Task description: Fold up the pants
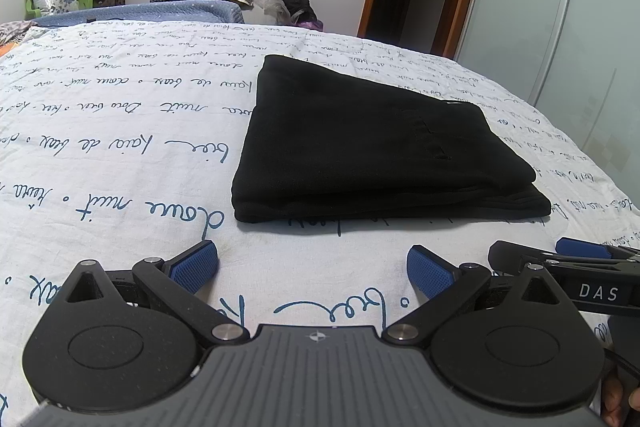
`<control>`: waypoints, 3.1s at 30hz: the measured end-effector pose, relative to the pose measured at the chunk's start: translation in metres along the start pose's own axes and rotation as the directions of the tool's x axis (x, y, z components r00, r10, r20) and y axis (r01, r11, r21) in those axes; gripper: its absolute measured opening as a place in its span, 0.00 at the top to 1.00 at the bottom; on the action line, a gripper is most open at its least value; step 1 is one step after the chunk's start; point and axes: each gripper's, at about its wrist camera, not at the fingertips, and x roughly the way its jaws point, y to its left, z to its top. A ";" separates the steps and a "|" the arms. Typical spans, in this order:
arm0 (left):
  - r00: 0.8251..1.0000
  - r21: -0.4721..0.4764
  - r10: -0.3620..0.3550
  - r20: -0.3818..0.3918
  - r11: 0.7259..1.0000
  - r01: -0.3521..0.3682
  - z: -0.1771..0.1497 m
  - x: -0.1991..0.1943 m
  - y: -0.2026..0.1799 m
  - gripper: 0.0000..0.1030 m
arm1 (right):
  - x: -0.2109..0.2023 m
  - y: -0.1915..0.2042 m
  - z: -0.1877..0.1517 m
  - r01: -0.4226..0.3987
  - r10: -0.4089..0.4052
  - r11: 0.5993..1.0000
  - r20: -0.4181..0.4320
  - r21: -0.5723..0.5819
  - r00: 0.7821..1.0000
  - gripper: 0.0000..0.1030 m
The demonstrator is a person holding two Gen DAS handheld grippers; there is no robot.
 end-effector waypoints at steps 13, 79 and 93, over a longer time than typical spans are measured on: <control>1.000 0.000 0.000 0.000 1.000 0.000 0.000 0.000 0.000 0.01 | 0.000 0.000 0.000 0.000 0.000 1.000 0.000 0.000 1.000 0.00; 1.000 -0.001 0.000 0.001 1.000 0.000 0.000 0.000 0.001 0.01 | -0.005 0.002 -0.003 0.003 -0.003 1.000 0.011 0.021 1.000 0.00; 1.000 -0.002 -0.001 0.001 1.000 0.001 0.000 0.000 0.001 0.01 | -0.005 0.003 -0.003 0.002 -0.002 1.000 0.012 0.022 1.000 0.00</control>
